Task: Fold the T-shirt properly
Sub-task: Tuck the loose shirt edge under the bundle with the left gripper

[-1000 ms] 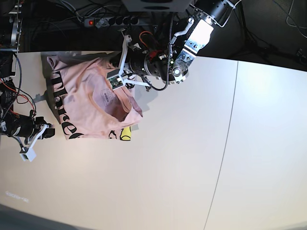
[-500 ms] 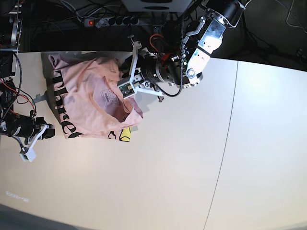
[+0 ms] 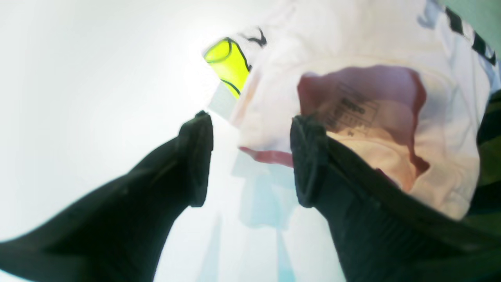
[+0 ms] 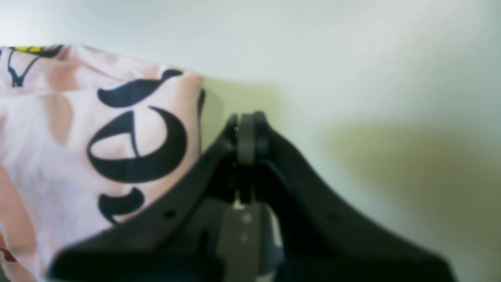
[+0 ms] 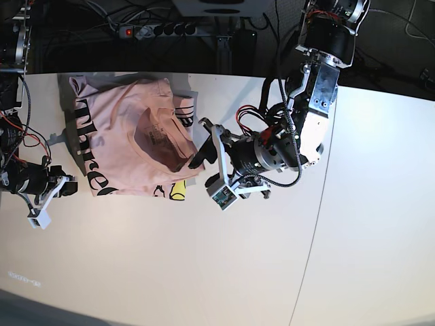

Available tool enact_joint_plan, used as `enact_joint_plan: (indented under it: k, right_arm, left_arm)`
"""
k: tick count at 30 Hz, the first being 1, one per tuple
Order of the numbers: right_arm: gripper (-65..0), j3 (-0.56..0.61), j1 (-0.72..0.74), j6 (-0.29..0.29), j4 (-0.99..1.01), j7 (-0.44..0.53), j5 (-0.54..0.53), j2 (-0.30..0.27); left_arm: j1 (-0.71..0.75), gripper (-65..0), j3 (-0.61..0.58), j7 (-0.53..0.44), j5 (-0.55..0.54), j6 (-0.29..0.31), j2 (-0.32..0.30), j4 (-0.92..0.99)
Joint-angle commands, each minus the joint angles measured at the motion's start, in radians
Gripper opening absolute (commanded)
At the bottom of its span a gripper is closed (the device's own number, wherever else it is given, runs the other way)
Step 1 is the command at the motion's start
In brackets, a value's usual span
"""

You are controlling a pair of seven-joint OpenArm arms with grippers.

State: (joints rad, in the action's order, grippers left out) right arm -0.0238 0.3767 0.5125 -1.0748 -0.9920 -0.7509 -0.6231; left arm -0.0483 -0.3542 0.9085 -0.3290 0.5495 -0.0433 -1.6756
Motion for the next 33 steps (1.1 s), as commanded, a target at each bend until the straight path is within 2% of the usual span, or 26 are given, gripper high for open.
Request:
enact_joint_plan:
  k: [1,12,16,21,26,31,33]
  right_arm:
    - [-65.0,-0.008,0.025,0.060,-0.011,0.011,-0.011,-0.022]
    - [-65.0,-0.008,0.025,0.060,-0.011,0.012,-0.012,-0.022]
    - [-65.0,-0.008,0.025,0.060,-0.011,0.012,-0.011,-0.022]
    - [-65.0,-0.008,0.025,0.060,-0.011,0.012,-0.012,-0.022]
    - [-65.0,-0.008,0.025,0.060,-0.011,0.012,-0.012,-0.022]
    - [-65.0,-0.008,0.025,0.060,-0.011,0.012,-0.012,-0.022]
    - [-65.0,-0.008,0.025,0.060,-0.011,0.012,-0.012,-0.022]
  left_arm:
    - [-0.025,-27.5,0.001,-0.030,-0.011,-0.012,0.013,0.004]
    - [-0.032,-26.9,0.000,-0.029,-0.152,-0.011,0.021,0.047]
    - [-0.032,-27.0,0.000,-0.040,-0.148,-0.011,0.036,0.048]
    - [-0.032,-27.5,0.000,-0.088,-0.043,-0.011,0.043,0.049]
    - [-0.035,-43.4,0.000,-0.090,-0.029,-0.011,0.043,0.069]
    - [-0.035,-49.4,0.000,-0.091,-0.029,-0.011,0.043,0.072]
    - [-0.035,-53.6,0.000,-0.096,-0.024,-0.011,0.043,0.072]
